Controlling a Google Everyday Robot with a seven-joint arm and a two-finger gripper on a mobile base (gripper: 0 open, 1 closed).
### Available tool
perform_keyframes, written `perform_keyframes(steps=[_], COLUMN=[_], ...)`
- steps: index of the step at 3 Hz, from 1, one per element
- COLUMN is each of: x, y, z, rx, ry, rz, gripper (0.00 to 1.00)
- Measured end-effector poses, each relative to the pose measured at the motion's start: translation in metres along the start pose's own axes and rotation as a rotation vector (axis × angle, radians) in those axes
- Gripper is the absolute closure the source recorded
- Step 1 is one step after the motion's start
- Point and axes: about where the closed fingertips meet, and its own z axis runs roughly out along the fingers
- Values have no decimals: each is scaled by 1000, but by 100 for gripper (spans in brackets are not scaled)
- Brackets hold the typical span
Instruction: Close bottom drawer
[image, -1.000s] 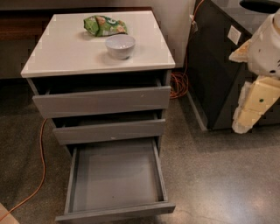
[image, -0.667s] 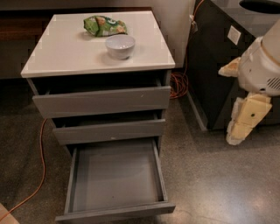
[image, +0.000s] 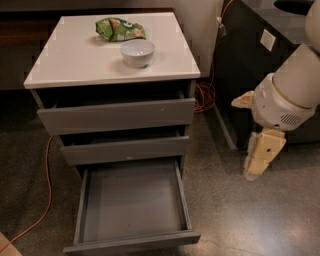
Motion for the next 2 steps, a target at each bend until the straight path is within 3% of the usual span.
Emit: perform_keyframes(steps=[1,2], x=[-9,-9], y=[3,5], z=[49,53], rx=[-41,-53], ry=[12,9], rz=[-35,-34], gripper=[0,0])
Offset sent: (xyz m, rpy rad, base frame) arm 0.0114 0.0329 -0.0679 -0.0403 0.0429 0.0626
